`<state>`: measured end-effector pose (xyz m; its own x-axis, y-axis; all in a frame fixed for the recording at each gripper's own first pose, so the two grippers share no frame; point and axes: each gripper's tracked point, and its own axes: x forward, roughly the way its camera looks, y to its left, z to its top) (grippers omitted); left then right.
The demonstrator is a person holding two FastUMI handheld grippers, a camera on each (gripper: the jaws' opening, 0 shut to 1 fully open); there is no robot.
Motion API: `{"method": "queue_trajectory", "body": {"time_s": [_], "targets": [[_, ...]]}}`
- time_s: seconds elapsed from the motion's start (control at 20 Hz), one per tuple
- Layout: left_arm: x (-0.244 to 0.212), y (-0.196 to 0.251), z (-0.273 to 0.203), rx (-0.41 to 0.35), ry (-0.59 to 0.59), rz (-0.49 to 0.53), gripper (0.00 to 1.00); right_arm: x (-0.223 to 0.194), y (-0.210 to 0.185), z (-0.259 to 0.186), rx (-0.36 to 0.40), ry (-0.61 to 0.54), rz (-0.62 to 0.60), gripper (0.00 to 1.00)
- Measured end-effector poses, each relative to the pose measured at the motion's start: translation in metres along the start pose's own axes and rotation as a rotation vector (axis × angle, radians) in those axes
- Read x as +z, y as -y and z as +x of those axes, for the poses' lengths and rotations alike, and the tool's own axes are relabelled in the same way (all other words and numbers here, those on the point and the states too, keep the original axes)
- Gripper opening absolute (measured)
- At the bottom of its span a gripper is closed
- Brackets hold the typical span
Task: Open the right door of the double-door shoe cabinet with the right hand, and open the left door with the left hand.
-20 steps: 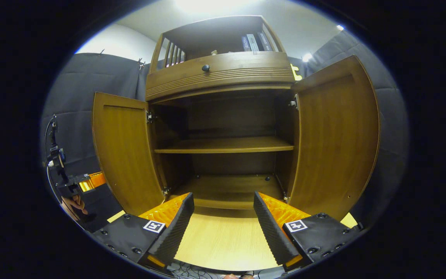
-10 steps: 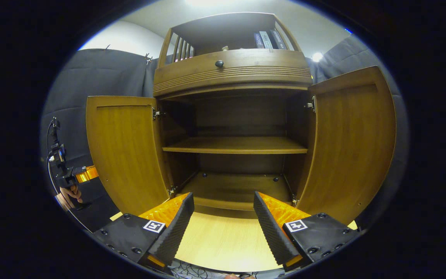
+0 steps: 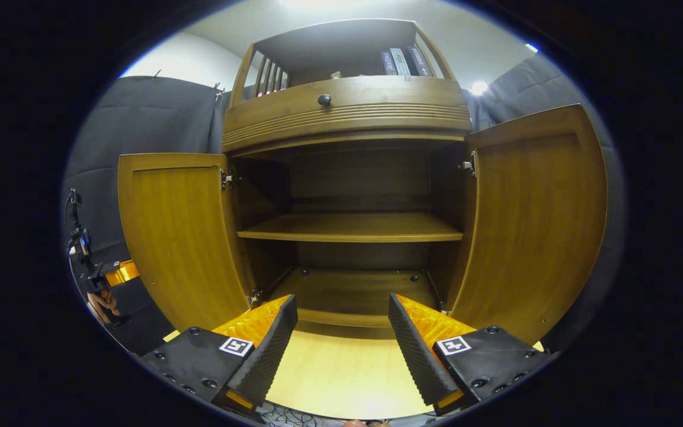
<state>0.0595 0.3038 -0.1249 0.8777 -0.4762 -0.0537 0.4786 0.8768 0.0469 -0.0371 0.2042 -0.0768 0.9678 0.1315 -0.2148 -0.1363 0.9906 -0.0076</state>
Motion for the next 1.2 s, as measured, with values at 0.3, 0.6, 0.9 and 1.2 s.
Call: {"method": "queue_trajectory", "body": {"time_s": [0.3,0.6,0.9,1.2], "targets": [[0.027,0.001,-0.047,0.09,0.015,0.023,0.02,0.003,0.014,0.003,-0.033,0.012,0.013,0.92],[0.05,0.032,-0.094,0.172,0.027,-0.013,0.01,0.004,0.03,0.0,-0.072,0.024,0.003,0.97],[0.05,0.066,-0.101,0.242,0.035,-0.033,0.96,0.009,0.046,-0.014,-0.122,0.045,0.004,0.96],[0.047,0.111,-0.076,0.231,0.029,0.044,0.96,0.007,0.062,-0.034,-0.182,0.036,0.019,0.93]]}}
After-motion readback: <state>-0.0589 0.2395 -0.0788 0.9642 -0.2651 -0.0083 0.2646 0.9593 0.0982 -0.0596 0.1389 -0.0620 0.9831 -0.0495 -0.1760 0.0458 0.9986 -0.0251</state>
